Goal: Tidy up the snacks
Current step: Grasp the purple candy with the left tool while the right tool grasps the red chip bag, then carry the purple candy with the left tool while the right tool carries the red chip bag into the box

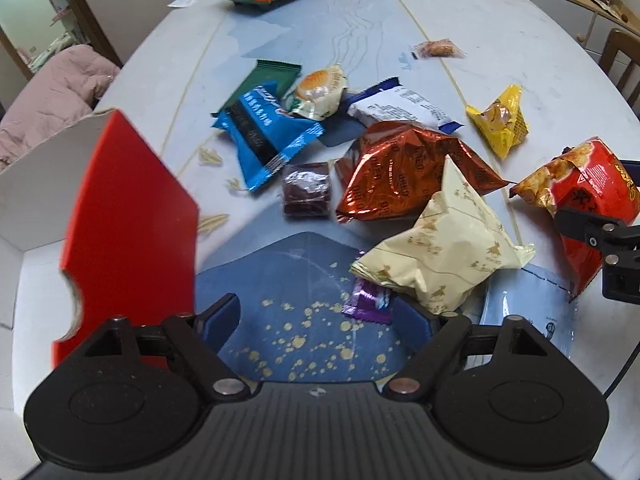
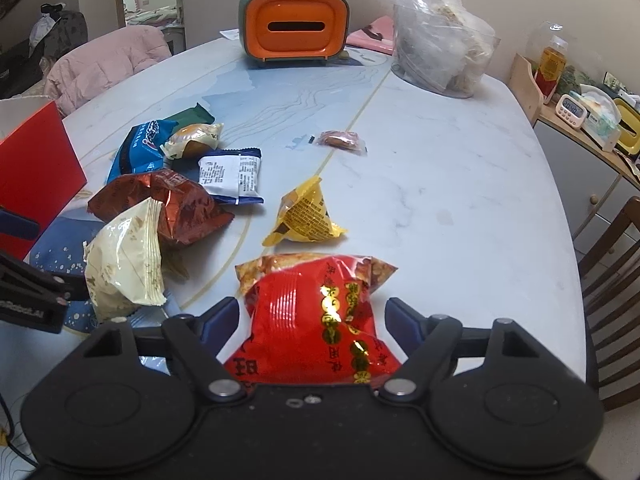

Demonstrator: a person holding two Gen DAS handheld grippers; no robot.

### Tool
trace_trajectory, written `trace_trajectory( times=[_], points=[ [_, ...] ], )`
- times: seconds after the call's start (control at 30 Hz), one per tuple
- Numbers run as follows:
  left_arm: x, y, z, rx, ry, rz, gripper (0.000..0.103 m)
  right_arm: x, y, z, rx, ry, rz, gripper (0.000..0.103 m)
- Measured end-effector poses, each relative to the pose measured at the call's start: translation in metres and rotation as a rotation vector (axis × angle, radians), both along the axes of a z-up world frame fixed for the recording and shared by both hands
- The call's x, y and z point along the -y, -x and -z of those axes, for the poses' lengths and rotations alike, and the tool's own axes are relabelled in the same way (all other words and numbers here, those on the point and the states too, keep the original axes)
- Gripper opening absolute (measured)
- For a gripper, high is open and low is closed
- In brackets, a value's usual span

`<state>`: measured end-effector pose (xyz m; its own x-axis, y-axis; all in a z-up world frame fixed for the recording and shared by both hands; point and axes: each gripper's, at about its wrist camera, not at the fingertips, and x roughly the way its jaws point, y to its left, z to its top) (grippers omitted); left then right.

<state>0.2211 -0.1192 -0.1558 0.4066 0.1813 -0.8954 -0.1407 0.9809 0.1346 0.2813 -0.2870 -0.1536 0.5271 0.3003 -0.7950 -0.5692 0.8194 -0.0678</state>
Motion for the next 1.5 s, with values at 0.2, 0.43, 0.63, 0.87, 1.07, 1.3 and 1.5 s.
trace_trajectory(
  times=[0.2,0.43,0.63,0.87,1.07,1.3,1.5],
  points=[
    [0.0,-0.006,0.006,0.002,0.06,0.026,0.072,0.0,-0.003,0.004,-0.012,-0.003,-0.003,0.068],
    [0.004,-0.007,0.004,0.021,0.106,0.085,0.037,0.0,-0.001,0.002,-0.003,-0.008,-0.006,0.061],
    [0.007,-0.004,0.004,0.034,0.1,0.101,0.023,0.001,0.003,0.0,-0.009,-0.007,0.011,0.058],
    [-0.003,0.005,-0.002,0.039,0.126,0.048,0.022,0.008,0.011,-0.007,-0.028,-0.023,0.06,0.057],
    [-0.007,0.021,-0.019,0.048,0.156,0.004,0.022,0.013,0.031,-0.023,-0.03,-0.046,0.075,0.056],
    [-0.009,0.047,-0.049,0.098,0.204,-0.007,0.022,0.012,0.058,-0.054,-0.012,-0.076,0.073,0.056],
    [-0.016,0.069,-0.074,0.135,0.227,-0.014,0.022,0.007,0.079,-0.082,0.013,-0.1,0.062,0.056]
  ],
)
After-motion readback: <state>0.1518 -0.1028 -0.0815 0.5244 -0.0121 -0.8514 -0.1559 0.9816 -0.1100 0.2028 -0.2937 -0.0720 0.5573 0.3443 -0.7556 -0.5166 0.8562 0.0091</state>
